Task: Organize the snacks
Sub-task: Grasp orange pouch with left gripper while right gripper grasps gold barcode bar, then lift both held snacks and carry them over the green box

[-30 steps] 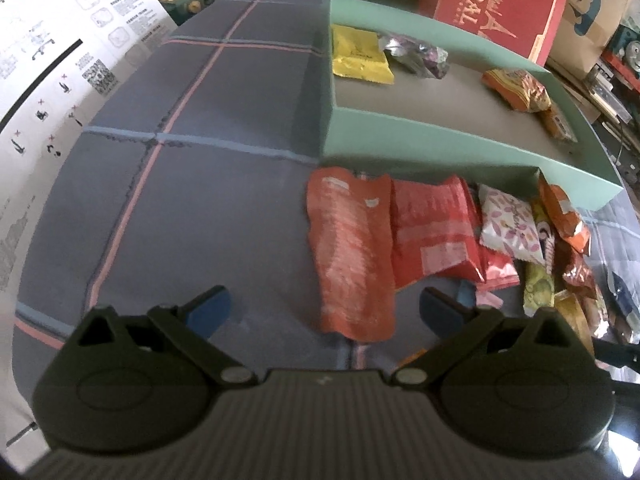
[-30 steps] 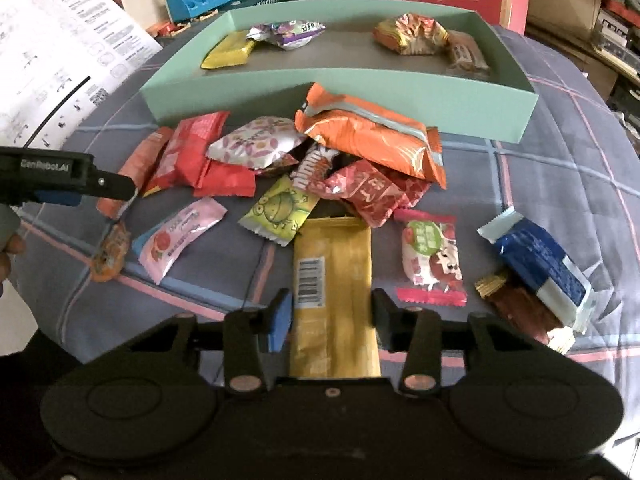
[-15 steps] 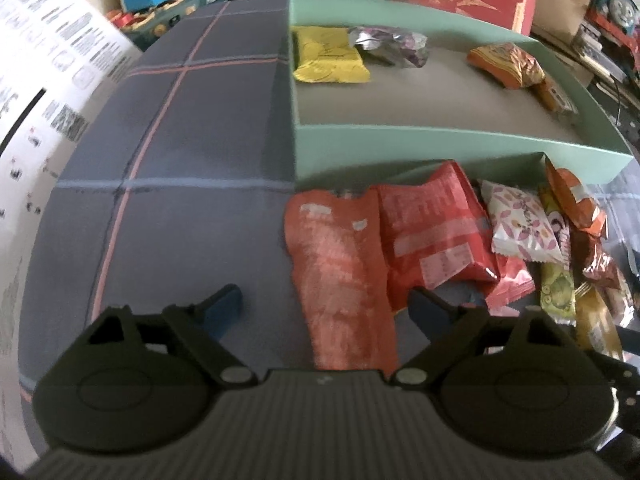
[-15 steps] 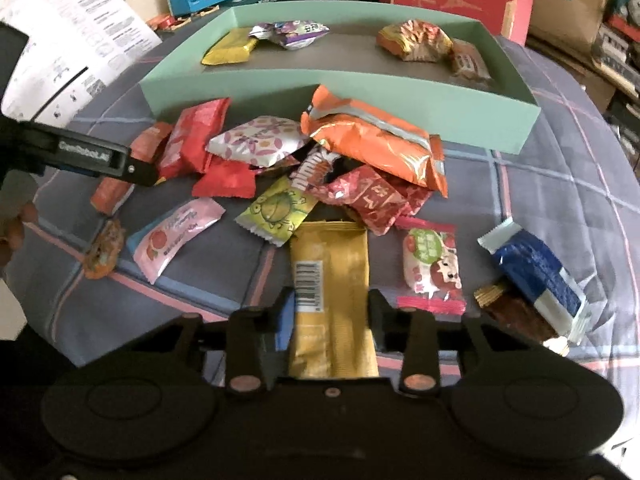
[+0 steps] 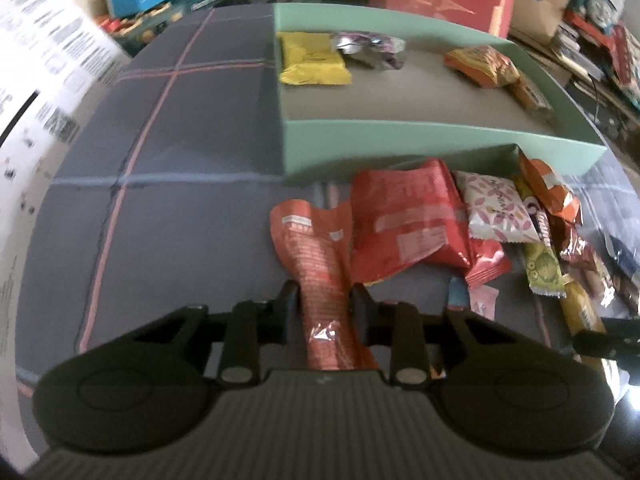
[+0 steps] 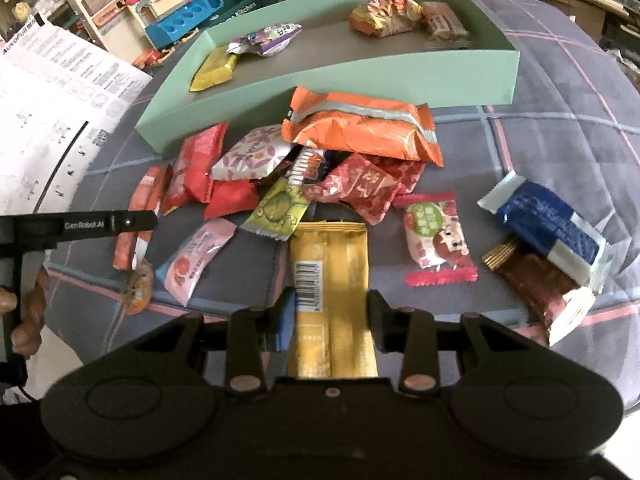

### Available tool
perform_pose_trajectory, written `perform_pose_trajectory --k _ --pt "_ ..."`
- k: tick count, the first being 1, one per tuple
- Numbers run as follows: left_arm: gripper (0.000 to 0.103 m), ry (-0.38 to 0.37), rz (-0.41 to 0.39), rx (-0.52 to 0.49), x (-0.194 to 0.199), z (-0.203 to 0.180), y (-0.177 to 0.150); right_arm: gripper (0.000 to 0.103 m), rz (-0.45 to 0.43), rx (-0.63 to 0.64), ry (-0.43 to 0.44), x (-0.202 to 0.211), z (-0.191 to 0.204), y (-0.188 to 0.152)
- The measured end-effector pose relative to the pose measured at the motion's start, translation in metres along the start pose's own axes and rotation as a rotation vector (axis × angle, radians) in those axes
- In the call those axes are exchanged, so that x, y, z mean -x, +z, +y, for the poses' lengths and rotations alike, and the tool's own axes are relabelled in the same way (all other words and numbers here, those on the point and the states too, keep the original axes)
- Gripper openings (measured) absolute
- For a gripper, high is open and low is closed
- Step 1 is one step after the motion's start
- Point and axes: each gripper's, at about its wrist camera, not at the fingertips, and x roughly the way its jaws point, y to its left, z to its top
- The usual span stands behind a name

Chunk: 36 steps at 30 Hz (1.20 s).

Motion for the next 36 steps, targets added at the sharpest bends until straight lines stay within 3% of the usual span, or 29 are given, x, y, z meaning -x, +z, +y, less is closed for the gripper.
perform_pose_trajectory --k 9,10,13,18,23,25,30,32,33,35,36 --pt "0.027 -0.027 -0.031 0.055 0.022 0.010 -0.007 0.036 -0.013 -0.008 0.023 0.012 0.004 -0.003" --pt "0.027 -0.031 -0.037 0.054 0.025 0.009 -0.007 0.035 -0.017 -0.009 0.026 0.014 0.004 -0.003" --pt "0.027 -0.047 -0.050 0.054 0.031 0.005 -0.005 0.016 -0.027 -0.009 0.030 0.022 0.004 -0.002" --pt "0.028 -0.062 -0.071 0.029 0.038 -0.004 -0.002 0.016 -0.032 0.006 0.008 0.026 0.003 0.000" --pt "0.028 -0.065 -0.051 0.049 0.036 -0.001 -0.006 0.040 -0.011 -0.013 -0.005 0.019 0.001 -0.006" --pt "0.028 -0.065 -0.047 0.057 0.035 0.002 -0.007 0.062 -0.003 -0.004 -0.001 0.015 0.006 -0.006" --pt "0.028 -0.073 -0.049 0.067 0.037 0.005 -0.010 0.064 0.040 0.063 0.010 0.003 0.028 -0.009" --pt "0.028 -0.077 -0.051 0.074 0.037 0.008 -0.011 0.065 0.057 0.103 -0.025 -0.007 0.037 -0.011" --pt "0.028 -0.079 -0.051 0.079 0.037 0.009 -0.011 0.064 0.044 0.136 -0.049 -0.009 0.043 -0.013" --pt "0.028 -0.087 -0.050 0.092 0.036 0.011 -0.013 0.044 0.029 0.258 -0.140 -0.013 0.059 -0.018" --pt "0.028 -0.090 -0.050 0.095 0.037 0.012 -0.014 0.040 0.027 0.290 -0.149 -0.013 0.064 -0.020"
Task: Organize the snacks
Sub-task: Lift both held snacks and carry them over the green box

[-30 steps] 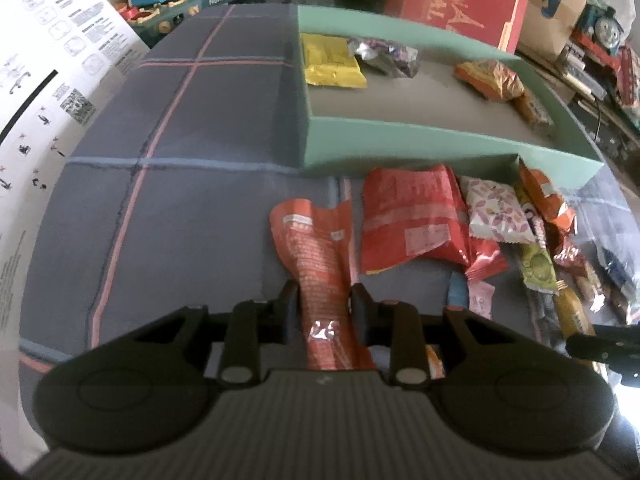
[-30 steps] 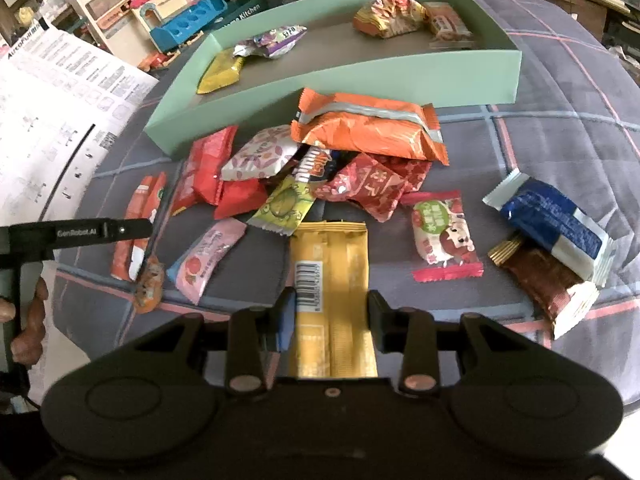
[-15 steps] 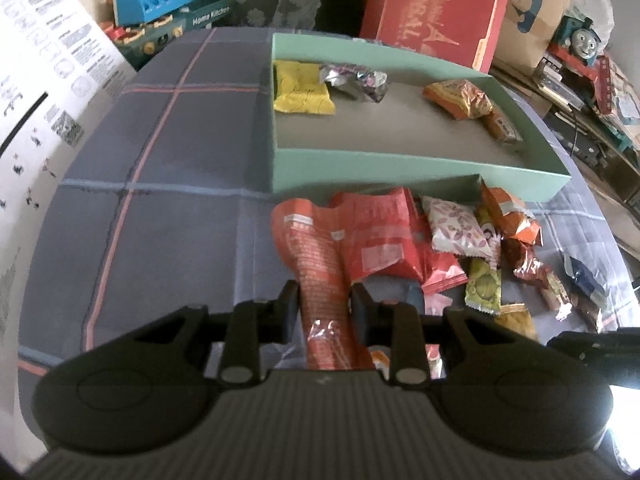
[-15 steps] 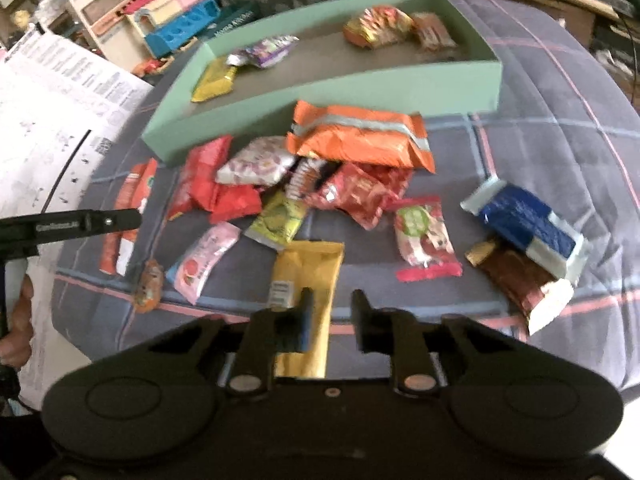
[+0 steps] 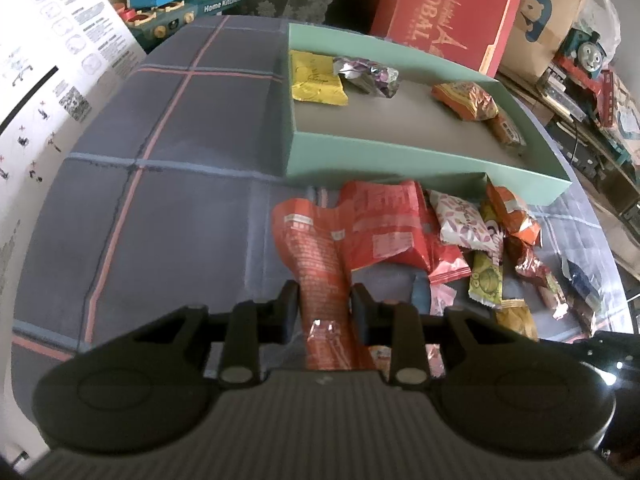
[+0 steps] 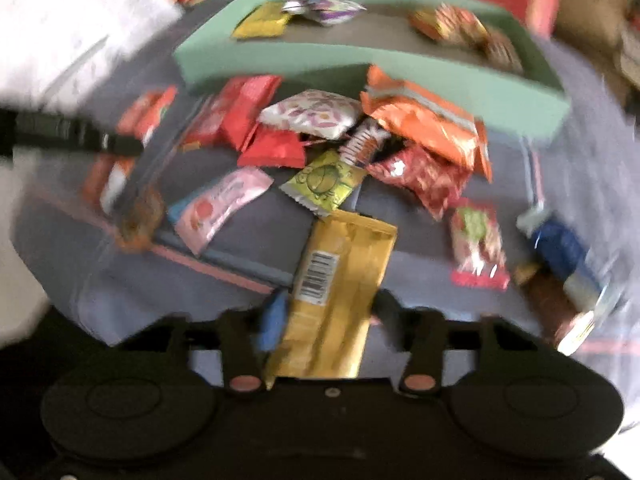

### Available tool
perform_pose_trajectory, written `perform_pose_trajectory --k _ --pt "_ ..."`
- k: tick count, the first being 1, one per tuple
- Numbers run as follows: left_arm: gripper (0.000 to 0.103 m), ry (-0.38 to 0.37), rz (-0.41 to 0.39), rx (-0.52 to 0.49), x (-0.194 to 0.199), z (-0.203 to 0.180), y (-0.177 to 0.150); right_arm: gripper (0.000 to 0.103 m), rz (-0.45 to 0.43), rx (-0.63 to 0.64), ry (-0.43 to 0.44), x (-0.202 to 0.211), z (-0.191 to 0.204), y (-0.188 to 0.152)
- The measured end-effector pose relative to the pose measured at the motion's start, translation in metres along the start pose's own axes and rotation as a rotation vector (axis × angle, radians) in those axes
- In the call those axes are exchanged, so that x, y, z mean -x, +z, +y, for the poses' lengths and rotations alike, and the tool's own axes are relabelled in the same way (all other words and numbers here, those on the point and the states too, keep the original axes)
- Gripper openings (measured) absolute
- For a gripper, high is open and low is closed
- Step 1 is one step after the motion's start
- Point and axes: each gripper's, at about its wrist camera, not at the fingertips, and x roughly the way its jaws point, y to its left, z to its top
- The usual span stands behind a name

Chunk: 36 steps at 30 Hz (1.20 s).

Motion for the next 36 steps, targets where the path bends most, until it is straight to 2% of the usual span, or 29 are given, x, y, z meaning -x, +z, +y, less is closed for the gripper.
perform_pose_trajectory --k 1,7,15,16,17,22,24,26,28,29,34,36 --pt "0.028 -0.004 -0.001 0.003 0.001 0.001 0.000 0.035 0.008 -0.001 0.011 0.001 0.001 0.001" --pt "0.028 -0.033 -0.027 0.004 0.009 0.000 0.003 0.027 0.004 -0.067 0.022 0.015 -0.016 0.008" --pt "0.028 -0.080 -0.064 -0.017 0.020 -0.015 0.011 0.025 -0.069 -0.165 0.019 0.037 -0.054 0.020" --pt "0.028 -0.083 -0.067 -0.023 0.021 -0.017 0.012 0.023 -0.074 -0.178 0.025 0.039 -0.057 0.021" --pt "0.028 -0.085 -0.069 -0.026 0.022 -0.019 0.012 0.008 -0.077 -0.189 0.033 0.040 -0.061 0.022" --pt "0.028 -0.089 -0.075 -0.039 0.026 -0.024 0.015 0.007 -0.049 -0.191 0.073 0.044 -0.065 0.024" --pt "0.028 -0.088 -0.069 -0.035 0.025 -0.024 0.015 0.012 -0.034 -0.200 0.074 0.039 -0.065 0.020" --pt "0.028 -0.088 -0.065 -0.031 0.024 -0.024 0.014 0.029 -0.024 -0.204 0.065 0.033 -0.063 0.016" --pt "0.028 -0.089 -0.063 -0.035 0.025 -0.024 0.014 0.053 -0.017 -0.212 0.082 0.028 -0.060 0.011" --pt "0.028 -0.087 -0.062 -0.037 0.025 -0.024 0.013 0.059 -0.016 -0.203 0.081 0.025 -0.058 0.009" --pt "0.028 -0.074 -0.061 -0.033 0.027 -0.021 0.013 0.059 -0.004 -0.148 0.059 0.005 -0.046 0.005" --pt "0.028 -0.068 -0.060 -0.029 0.028 -0.019 0.013 0.047 -0.008 -0.102 0.018 0.001 -0.040 0.002"
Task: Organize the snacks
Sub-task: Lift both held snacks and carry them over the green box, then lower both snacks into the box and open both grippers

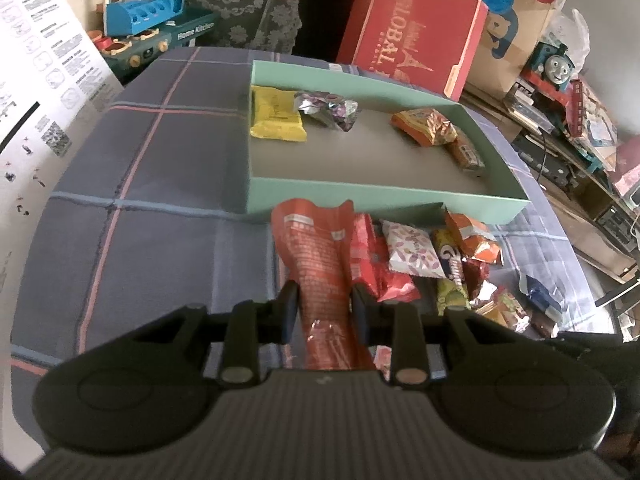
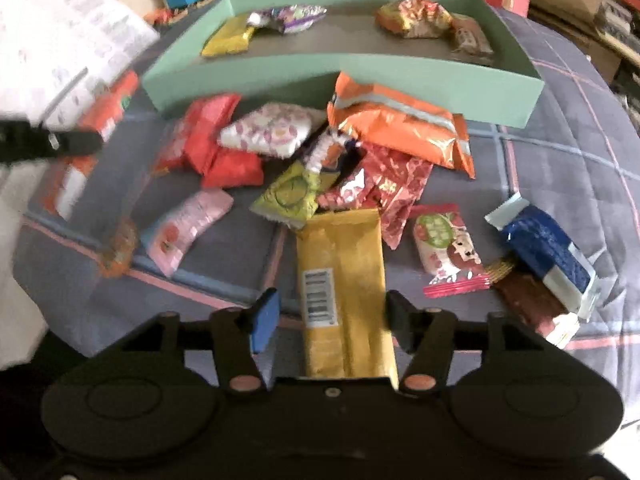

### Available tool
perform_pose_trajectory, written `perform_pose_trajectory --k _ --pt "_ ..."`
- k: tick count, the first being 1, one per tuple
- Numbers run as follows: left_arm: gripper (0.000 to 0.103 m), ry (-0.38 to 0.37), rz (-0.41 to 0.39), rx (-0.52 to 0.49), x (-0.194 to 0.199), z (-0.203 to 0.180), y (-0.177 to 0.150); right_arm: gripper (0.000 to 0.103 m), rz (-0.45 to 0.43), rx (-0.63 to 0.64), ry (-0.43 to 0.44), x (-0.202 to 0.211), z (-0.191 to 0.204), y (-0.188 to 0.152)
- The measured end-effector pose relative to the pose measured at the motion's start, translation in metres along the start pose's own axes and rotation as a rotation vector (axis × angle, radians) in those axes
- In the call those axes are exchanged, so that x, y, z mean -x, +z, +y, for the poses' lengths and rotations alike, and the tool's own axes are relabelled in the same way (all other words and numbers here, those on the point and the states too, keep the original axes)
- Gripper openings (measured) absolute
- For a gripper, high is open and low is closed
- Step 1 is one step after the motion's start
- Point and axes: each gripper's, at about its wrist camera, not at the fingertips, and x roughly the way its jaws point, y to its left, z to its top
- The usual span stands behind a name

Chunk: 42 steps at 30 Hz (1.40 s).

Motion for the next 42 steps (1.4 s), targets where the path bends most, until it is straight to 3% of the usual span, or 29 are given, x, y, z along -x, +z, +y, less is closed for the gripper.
perform_pose_trajectory --k 2,6,15,24,34,42 --pt "0.029 0.002 0.003 0.009 0.000 0.003 0.000 0.033 -0.005 0.019 -0.026 0.001 0.000 0.000" --pt "0.029 -0.008 0.010 0.010 -0.001 0.001 0.002 0.033 -0.013 -0.037 -0.012 0.013 -0.016 0.003" --pt "0.029 -0.058 -0.012 -0.033 -0.001 -0.019 0.019 0.033 -0.125 -0.137 -0.005 0.065 -0.054 0.022" --pt "0.029 -0.021 -0.079 -0.077 -0.012 -0.029 0.082 0.033 -0.232 -0.185 0.033 0.072 -0.088 0.096" --pt "0.030 0.019 -0.017 -0.077 -0.088 -0.032 0.147 0.033 -0.209 -0.190 0.090 0.006 -0.083 0.202" --pt "0.031 0.033 0.062 -0.076 -0.144 -0.028 0.153 0.033 -0.136 -0.187 0.112 -0.065 -0.072 0.250"
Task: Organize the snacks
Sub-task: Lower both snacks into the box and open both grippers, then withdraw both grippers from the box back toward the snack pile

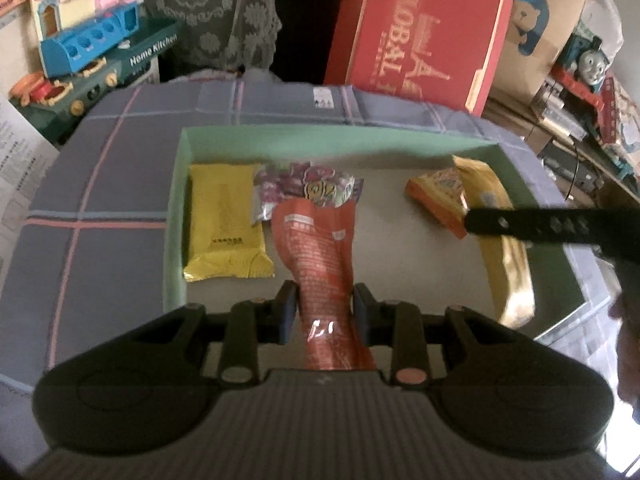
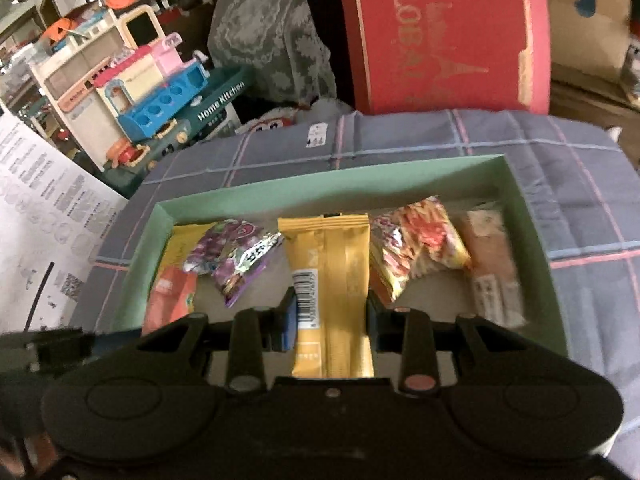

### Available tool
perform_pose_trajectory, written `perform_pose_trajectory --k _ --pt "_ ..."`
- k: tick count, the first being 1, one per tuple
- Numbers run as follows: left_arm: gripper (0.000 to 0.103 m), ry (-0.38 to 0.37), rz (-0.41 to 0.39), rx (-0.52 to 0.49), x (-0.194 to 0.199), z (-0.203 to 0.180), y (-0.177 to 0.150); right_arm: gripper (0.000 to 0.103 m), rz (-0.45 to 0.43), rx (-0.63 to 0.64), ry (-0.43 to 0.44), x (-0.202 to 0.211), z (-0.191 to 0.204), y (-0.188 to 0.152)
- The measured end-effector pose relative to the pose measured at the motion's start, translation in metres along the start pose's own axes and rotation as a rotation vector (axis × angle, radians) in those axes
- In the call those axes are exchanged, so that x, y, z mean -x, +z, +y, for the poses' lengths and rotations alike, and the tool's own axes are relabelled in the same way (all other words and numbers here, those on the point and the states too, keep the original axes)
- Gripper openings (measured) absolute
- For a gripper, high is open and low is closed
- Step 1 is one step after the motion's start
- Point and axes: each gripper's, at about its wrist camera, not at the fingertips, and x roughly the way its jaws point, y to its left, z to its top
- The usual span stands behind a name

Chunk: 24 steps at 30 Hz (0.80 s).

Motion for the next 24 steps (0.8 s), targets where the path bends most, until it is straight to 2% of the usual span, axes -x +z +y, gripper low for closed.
perform_pose_trajectory --k 4,5,6,7,8,9,12,14,16,24 --pt "0.035 0.032 0.030 -0.009 -0.020 0.001 0.000 0.036 0.022 -0.013 0.009 -0.032 0.002 0.011" --pt "0.041 0.040 0.032 -0.006 -0.023 0.001 0.001 0.039 0.017 -0.018 0.018 -0.038 0.002 0.015" --pt "0.054 0.052 0.029 -0.004 -0.025 0.001 0.002 0.044 0.007 -0.026 0.025 -0.040 0.003 0.018" --pt "0.066 0.065 0.022 -0.003 -0.026 0.000 0.003 0.064 -0.003 -0.034 0.034 -0.042 0.003 0.021" --pt "0.083 0.078 0.007 -0.003 -0.026 -0.002 0.003 0.080 -0.018 -0.042 0.038 -0.042 0.003 0.023" --pt "0.091 0.085 -0.011 -0.007 -0.023 -0.004 0.003 0.085 -0.038 -0.042 0.032 -0.040 0.004 0.024" --pt "0.099 0.090 -0.037 -0.023 -0.019 -0.011 0.004 0.091 -0.056 -0.025 0.032 -0.034 0.003 0.024" --pt "0.100 0.084 -0.040 -0.024 -0.018 -0.015 0.004 0.099 -0.057 -0.019 0.029 -0.029 0.003 0.019" --pt "0.101 0.078 -0.039 -0.023 -0.015 -0.019 0.004 0.103 -0.063 -0.010 0.023 -0.021 0.001 0.015" --pt "0.103 0.066 -0.046 -0.006 0.005 -0.026 -0.003 0.103 -0.059 -0.007 0.021 0.013 -0.006 -0.004"
